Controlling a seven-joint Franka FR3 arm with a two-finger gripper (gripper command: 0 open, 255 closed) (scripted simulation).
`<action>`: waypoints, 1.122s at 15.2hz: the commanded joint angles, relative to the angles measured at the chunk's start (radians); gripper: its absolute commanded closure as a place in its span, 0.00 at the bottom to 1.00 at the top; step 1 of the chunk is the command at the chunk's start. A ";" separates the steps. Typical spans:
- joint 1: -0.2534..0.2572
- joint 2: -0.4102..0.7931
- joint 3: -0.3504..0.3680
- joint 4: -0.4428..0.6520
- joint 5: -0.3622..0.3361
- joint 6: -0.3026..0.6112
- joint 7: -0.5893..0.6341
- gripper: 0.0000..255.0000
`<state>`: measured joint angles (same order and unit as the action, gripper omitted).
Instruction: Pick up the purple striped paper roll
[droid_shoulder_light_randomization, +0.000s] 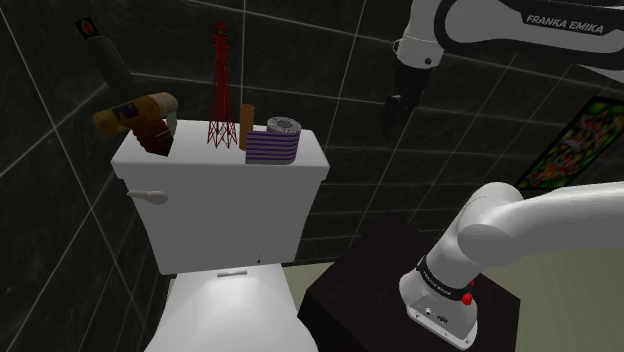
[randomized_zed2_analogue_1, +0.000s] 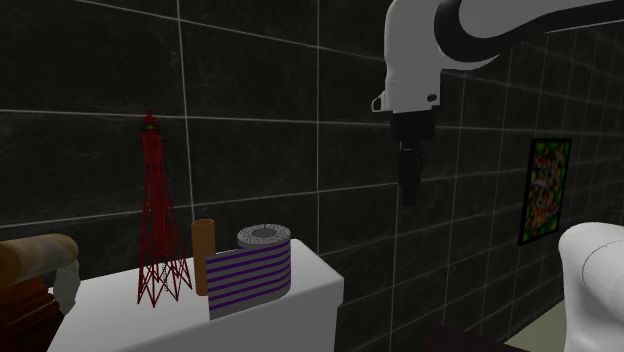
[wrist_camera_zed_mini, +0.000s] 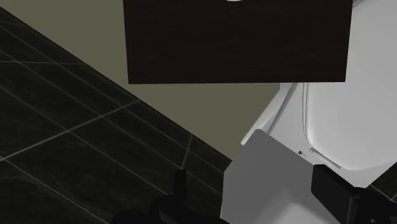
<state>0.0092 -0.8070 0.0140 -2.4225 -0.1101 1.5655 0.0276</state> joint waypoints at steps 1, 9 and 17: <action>0.000 0.000 0.000 0.000 0.000 0.000 0.000 0.00; 0.055 0.274 0.044 0.156 0.063 0.132 0.006 0.00; 0.100 0.544 0.090 0.374 0.103 0.202 0.003 0.00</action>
<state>0.1026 -0.2922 0.0970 -2.0747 -0.0125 1.7621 0.0303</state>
